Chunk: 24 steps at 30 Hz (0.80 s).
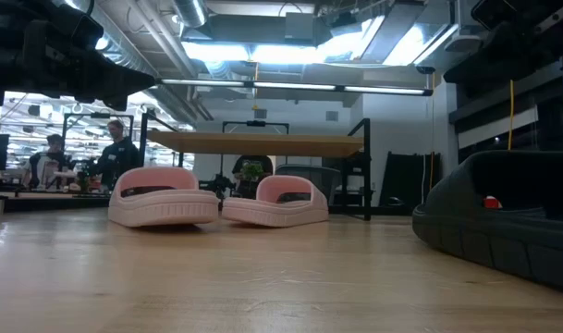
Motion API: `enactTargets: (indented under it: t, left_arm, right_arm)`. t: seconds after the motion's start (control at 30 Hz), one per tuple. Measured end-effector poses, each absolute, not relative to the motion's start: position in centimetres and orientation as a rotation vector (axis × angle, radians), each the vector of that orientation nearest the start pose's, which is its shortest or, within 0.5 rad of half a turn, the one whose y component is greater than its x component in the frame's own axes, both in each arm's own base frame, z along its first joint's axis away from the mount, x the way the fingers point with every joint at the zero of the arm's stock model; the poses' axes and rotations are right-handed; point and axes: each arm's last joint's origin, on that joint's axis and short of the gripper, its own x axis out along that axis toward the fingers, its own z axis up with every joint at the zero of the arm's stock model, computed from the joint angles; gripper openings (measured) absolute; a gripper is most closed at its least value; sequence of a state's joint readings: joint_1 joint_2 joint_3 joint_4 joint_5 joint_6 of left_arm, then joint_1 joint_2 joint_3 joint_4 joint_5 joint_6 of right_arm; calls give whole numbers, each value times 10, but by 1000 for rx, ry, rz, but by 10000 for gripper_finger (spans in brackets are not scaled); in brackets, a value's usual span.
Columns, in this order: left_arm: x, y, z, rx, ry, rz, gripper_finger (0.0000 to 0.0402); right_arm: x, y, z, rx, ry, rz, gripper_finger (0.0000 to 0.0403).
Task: Pick and place slides into the shelf
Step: Put the left pink slipper on the shelf
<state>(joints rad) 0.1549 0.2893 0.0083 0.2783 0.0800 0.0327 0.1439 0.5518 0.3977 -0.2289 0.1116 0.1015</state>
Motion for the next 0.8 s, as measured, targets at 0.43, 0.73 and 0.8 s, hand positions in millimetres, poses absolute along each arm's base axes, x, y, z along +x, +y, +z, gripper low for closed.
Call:
enactTargets:
  t: [0.43, 0.73, 0.8]
  left_arm:
    - [115, 14, 169, 28, -3, 28, 0]
    - [115, 13, 169, 28, -4, -24, 0]
    - [115, 13, 169, 28, -4, -24, 0]
  right_arm:
    - [162, 52, 248, -18, 407, 71, 2]
    - [181, 87, 245, -81, 461, 50, 2]
    - [183, 91, 247, -98, 459, 36, 3]
